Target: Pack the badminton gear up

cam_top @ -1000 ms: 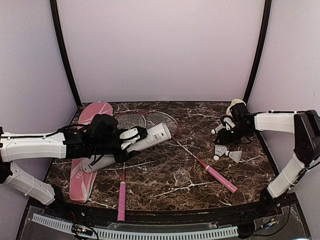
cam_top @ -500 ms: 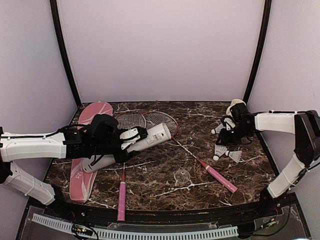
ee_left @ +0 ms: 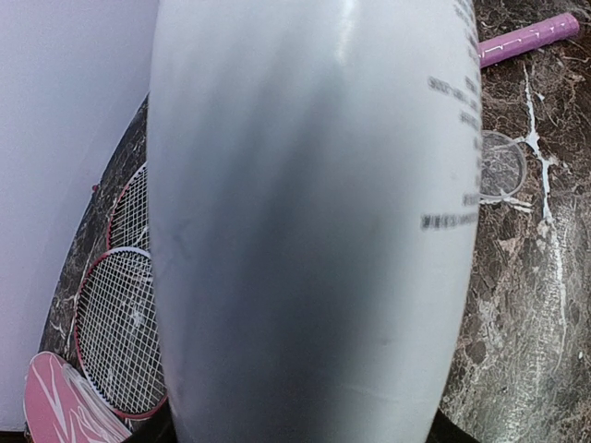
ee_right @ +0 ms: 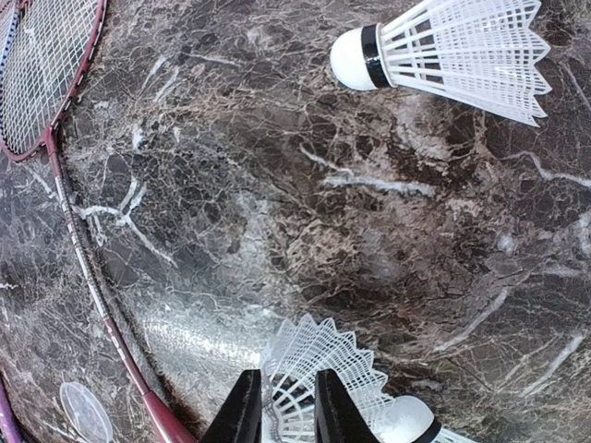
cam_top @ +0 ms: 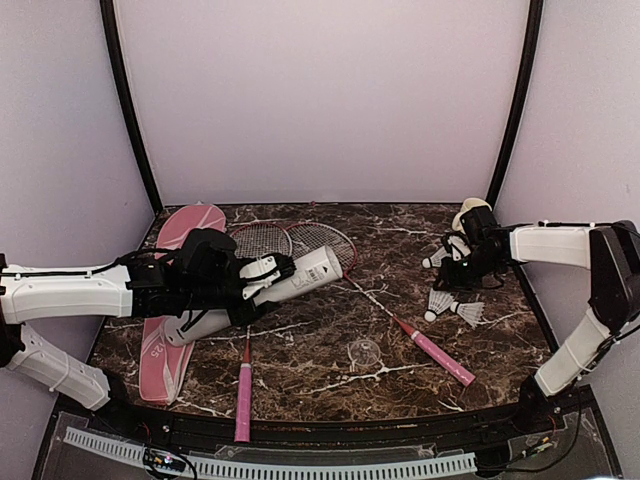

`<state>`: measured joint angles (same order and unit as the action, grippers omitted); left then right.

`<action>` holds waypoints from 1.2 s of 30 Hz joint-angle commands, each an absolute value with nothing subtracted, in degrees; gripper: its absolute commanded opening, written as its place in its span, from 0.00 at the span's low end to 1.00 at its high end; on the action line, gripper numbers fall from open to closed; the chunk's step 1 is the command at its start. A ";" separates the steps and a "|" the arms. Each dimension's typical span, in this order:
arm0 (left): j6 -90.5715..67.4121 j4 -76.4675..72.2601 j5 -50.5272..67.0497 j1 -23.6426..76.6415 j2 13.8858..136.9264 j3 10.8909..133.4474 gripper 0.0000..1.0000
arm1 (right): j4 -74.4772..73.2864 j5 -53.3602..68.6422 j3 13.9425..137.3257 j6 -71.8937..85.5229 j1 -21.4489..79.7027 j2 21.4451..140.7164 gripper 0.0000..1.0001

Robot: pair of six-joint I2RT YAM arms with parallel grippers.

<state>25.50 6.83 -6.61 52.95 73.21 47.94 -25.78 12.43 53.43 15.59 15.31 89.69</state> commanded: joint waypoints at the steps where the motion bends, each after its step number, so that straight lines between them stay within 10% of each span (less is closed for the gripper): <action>1: 25.50 6.28 -6.72 53.26 72.90 49.21 0.63 | -25.19 13.40 52.59 16.20 15.12 88.09 0.17; 10: 25.40 6.50 -6.41 53.26 72.86 49.39 0.63 | -23.47 17.13 52.66 17.24 15.11 87.85 0.00; 36: 25.40 6.24 -6.17 53.26 72.95 49.22 0.63 | 27.51 12.55 37.57 40.20 22.06 84.54 0.00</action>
<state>25.47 6.87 -6.48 53.04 73.32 47.94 18.06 17.30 38.41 38.17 20.84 83.11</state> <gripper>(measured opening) 0.631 0.002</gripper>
